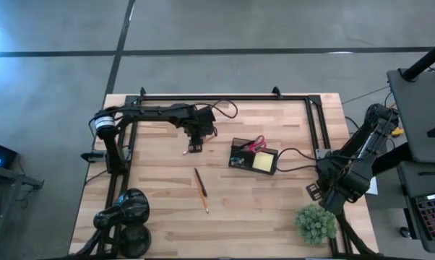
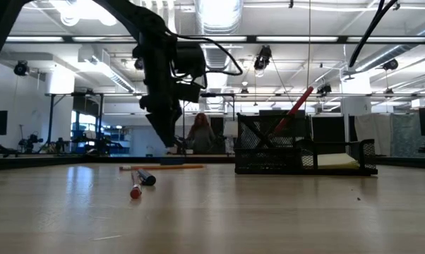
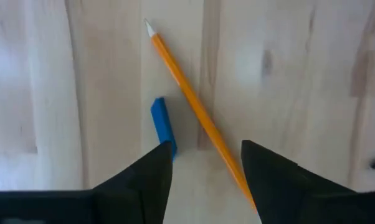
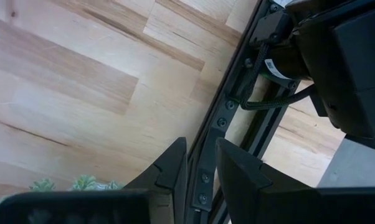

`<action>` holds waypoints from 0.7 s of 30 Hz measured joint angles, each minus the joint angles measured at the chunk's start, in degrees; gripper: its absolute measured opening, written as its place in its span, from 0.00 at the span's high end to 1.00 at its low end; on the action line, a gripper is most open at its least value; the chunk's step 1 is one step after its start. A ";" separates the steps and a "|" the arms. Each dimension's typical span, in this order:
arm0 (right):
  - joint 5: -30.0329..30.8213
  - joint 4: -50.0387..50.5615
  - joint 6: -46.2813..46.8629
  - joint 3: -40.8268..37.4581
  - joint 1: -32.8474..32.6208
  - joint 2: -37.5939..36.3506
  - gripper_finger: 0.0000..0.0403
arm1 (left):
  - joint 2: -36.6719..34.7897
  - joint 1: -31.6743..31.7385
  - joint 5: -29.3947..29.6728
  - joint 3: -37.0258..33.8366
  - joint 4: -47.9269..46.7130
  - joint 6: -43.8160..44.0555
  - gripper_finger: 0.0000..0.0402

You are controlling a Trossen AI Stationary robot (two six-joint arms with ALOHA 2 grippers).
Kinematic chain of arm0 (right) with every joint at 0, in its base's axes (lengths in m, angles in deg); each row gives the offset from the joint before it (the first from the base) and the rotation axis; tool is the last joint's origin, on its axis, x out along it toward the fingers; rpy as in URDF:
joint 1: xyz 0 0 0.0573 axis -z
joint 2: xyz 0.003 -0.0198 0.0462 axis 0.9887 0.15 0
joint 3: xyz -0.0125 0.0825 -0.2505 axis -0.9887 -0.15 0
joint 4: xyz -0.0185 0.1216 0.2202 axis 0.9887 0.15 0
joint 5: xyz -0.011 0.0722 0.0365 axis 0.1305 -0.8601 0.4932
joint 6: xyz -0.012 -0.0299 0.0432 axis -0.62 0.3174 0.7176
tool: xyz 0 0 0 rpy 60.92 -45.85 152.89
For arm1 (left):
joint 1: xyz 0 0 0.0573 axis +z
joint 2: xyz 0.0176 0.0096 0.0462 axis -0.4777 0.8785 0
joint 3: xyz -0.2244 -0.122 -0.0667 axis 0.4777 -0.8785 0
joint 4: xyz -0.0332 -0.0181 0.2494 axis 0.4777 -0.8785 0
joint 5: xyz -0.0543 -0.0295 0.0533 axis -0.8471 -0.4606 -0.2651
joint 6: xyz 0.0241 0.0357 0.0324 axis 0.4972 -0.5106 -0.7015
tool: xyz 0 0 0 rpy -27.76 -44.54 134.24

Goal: Pick and place office supplies into organizer
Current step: Put the eraser into the desk organizer

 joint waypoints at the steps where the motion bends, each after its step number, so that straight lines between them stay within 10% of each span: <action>1: 0.00 0.02 0.33 0.00 0.00 0.00 0.81 | 0.00 0.19 0.01 -0.28 0.53 -0.56 0.57; 21: -0.02 0.39 1.14 -0.20 0.00 -0.02 0.81 | 4.17 4.74 -1.66 -1.99 3.87 -0.64 0.61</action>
